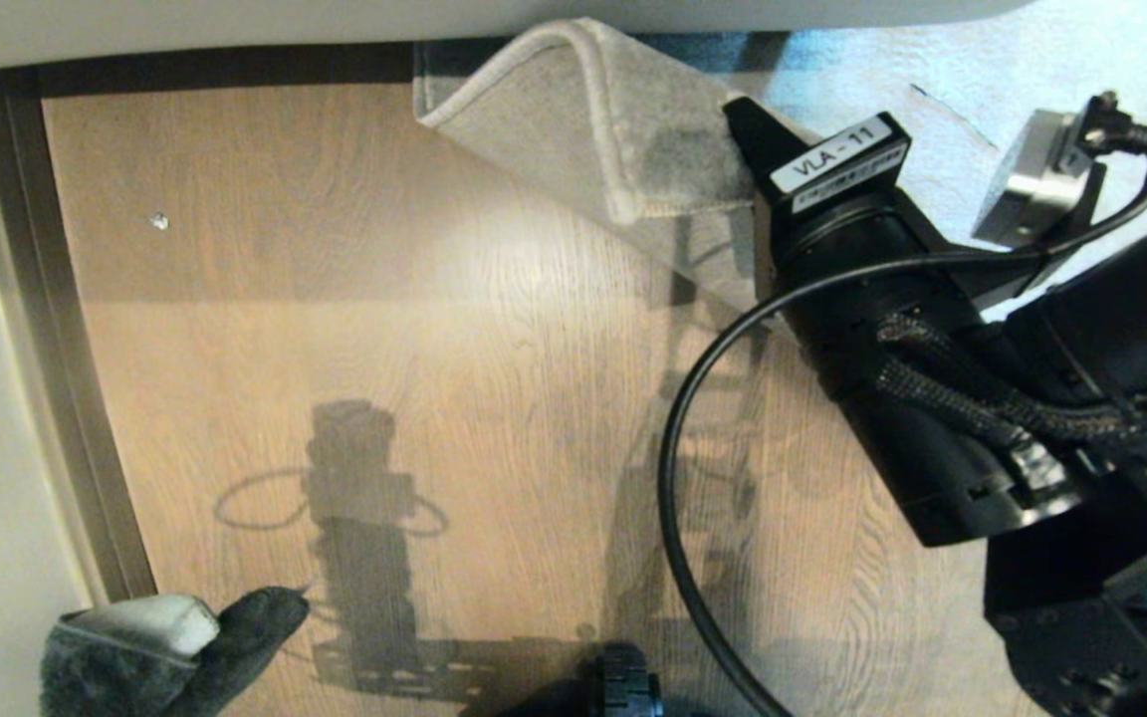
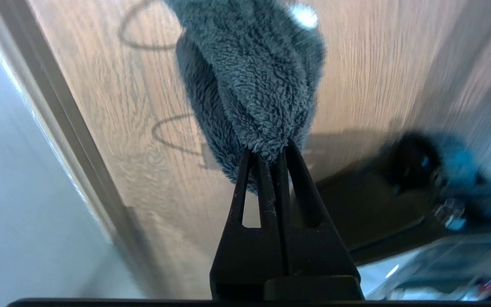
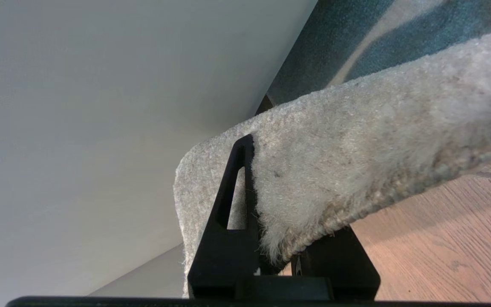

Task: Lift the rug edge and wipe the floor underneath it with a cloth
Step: Lay down the carpet

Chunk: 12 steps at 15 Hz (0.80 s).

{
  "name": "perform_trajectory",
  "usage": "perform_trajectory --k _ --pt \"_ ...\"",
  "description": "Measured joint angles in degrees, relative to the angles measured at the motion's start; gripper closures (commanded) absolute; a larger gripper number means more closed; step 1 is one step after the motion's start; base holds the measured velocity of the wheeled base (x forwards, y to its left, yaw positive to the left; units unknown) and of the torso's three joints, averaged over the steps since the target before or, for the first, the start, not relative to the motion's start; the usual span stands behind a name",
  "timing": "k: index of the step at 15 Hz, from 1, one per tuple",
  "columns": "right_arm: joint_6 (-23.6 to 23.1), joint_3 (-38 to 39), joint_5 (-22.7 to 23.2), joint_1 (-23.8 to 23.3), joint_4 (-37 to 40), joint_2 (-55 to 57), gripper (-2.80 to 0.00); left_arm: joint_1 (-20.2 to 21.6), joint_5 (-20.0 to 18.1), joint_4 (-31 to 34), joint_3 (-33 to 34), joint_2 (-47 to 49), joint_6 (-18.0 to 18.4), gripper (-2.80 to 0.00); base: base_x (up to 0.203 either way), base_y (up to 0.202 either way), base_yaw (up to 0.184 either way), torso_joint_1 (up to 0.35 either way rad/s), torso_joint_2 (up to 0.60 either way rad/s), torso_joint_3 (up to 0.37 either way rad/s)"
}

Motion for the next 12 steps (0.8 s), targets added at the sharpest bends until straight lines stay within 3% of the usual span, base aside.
perform_trajectory --k 2,6,12 --pt "0.0 0.1 0.0 0.0 0.0 0.0 0.0 0.0 -1.0 0.3 0.0 0.0 2.5 0.0 0.0 0.0 0.0 0.0 0.0 0.0" --pt "0.1 0.3 0.0 0.0 0.0 0.1 0.0 0.1 -0.7 0.3 0.1 0.0 -1.3 0.0 0.0 0.0 0.0 0.0 0.0 0.0" --pt "0.1 0.2 0.0 0.0 0.0 0.4 0.0 0.0 -0.8 0.4 0.0 0.0 -1.5 0.0 0.0 0.0 0.0 0.0 0.0 0.0"
